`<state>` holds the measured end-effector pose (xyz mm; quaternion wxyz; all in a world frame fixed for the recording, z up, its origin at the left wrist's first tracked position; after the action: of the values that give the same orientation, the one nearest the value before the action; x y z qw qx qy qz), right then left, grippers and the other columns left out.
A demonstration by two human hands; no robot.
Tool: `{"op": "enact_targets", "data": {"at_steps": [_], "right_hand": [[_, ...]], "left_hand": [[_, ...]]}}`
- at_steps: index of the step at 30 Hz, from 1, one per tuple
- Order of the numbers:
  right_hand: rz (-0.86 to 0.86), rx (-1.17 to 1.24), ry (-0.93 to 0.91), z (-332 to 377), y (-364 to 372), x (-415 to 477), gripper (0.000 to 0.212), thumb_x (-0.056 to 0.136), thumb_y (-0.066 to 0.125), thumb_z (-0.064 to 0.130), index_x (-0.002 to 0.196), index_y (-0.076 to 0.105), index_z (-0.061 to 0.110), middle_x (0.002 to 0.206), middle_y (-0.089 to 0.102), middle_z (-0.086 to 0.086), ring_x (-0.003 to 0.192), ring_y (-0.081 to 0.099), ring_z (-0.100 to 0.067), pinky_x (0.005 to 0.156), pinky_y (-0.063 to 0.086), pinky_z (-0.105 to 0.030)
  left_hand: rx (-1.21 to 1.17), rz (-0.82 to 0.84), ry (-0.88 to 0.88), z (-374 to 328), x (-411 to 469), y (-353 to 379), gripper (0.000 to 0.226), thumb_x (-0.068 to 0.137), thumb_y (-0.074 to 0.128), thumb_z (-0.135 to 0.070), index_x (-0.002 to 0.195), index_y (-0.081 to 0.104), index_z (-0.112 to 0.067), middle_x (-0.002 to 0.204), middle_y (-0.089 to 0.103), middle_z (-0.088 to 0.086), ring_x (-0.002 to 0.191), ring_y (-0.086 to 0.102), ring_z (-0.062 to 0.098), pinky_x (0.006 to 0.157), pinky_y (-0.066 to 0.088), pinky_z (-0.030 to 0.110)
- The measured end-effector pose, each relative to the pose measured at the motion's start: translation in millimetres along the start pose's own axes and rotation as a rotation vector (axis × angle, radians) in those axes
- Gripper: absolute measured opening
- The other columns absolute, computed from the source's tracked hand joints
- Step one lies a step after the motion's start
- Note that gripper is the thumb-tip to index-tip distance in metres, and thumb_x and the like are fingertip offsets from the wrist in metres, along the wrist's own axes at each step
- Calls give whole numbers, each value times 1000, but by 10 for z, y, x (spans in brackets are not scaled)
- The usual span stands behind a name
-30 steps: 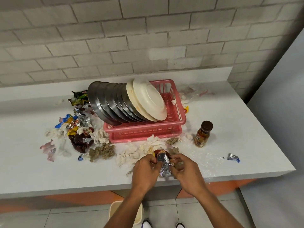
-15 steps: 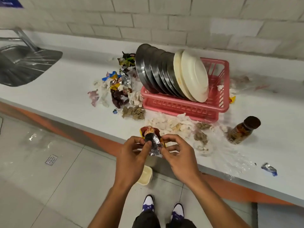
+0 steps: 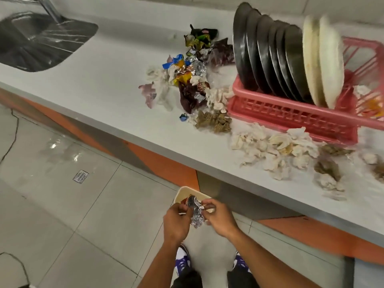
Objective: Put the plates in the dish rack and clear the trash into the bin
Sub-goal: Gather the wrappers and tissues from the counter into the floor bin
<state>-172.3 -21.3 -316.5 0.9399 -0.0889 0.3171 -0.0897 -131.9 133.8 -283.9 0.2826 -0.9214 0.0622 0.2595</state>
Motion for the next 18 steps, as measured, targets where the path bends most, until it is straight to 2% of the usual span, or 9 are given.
{"op": "enact_targets", "data": {"at_steps": [4,6,8,11,13,16,18], "right_hand": [[2,-102,25,-550,325,649,31,92,72,12,123,68,12,112,71,2,109,67,-15,98,55,-35],[-10,-125,52,-845,444,972,33,93,69,7,126,67,9,118,70,-3,115,65,-16,98,49,-23],[0,-144,96,-1149,553,1275,37,94,66,5,131,64,8,126,68,-6,121,63,-18,98,44,-19],[11,-159,157,-1566,706,1767,38,95,64,5,133,63,8,132,66,-4,122,61,-18,103,44,-23],[9,-186,162,-1787,793,2060,34,96,62,5,129,66,7,126,66,0,117,61,-18,101,44,-25],[12,-217,184,-2022,891,2400,32,95,62,9,126,66,2,125,68,-12,118,63,-30,100,47,-35],[29,-256,191,-2160,951,2576,29,92,65,19,119,70,9,118,71,-10,111,65,-32,96,51,-38]], "left_hand": [[102,85,-38,528,703,320,15,87,72,-21,74,64,-23,82,73,-4,78,69,20,77,56,32],[154,128,-51,813,1031,536,15,89,68,-20,75,62,-22,83,72,-1,81,68,23,73,50,26],[168,149,-81,1071,1307,758,17,90,64,-17,75,60,-22,80,68,-1,80,64,23,72,44,24],[133,161,-127,1498,1760,1144,19,90,62,-13,73,59,-20,77,67,-2,81,65,25,76,52,30],[97,163,-164,1784,2018,1394,15,91,61,-18,76,64,-18,78,71,1,82,69,26,76,54,32],[55,156,-202,2112,2345,1663,15,91,63,-22,77,64,-17,81,73,6,83,69,28,74,53,32],[42,178,-257,2311,2531,1786,11,89,65,-20,79,65,-14,75,71,5,79,68,28,74,56,33]]}}
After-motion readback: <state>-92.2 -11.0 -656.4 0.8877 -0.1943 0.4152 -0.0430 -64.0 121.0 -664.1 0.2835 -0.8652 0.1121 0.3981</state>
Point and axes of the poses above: each hand's wrist, its own x-axis towards the middle knuckle, its own y-axis out of the palm, z = x × y, the point moved 3 cm from there along x, towards the middle knuckle
